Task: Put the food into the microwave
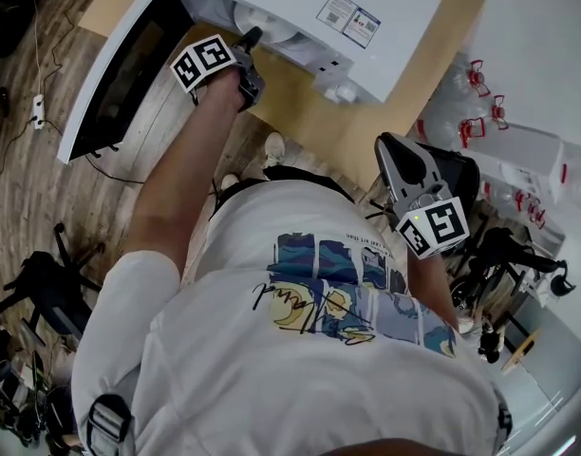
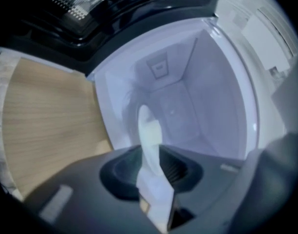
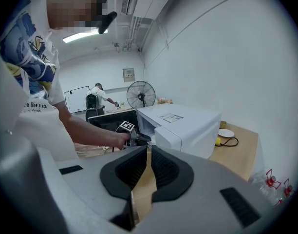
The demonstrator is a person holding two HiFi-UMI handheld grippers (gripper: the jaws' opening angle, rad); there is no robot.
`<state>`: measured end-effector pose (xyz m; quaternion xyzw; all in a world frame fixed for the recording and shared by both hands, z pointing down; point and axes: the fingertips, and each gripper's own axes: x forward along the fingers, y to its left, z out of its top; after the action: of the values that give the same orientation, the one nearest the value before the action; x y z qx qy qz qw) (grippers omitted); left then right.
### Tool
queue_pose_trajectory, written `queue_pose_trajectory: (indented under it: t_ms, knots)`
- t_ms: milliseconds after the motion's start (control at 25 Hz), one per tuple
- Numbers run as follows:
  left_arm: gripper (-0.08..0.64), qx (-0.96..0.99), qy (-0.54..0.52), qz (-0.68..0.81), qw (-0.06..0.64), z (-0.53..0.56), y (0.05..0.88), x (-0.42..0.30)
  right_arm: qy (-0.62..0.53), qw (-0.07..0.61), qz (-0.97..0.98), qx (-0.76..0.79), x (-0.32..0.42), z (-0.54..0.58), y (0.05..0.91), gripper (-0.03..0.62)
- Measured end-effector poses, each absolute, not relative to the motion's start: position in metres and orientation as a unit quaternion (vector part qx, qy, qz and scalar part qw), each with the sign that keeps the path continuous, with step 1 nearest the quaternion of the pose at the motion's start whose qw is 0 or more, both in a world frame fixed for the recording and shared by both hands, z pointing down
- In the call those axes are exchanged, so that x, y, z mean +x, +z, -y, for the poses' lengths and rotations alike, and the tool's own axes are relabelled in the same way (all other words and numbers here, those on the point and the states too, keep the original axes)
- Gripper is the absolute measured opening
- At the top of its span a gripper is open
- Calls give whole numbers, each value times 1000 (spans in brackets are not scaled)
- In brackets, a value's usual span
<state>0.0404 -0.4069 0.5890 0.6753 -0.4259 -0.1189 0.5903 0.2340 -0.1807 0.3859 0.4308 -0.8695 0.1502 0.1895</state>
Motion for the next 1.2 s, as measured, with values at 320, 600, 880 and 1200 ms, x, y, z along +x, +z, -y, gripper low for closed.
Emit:
queue_pose_trajectory:
  t_ms: [320, 600, 880, 1200]
  knots:
    - [164, 705, -67, 456, 539, 408, 584, 40, 150, 187, 870, 432, 233, 180, 386, 28]
    - [219, 728, -6, 483, 486, 405, 588, 33, 151, 186, 869, 433, 232, 177, 385, 28]
    - [239, 764, 72, 484, 421, 404, 592, 35, 154, 187, 867, 435, 233, 174, 388, 28]
    - [250, 788, 113, 469, 383, 395, 587, 32, 152, 183, 866, 439, 229, 173, 389, 28]
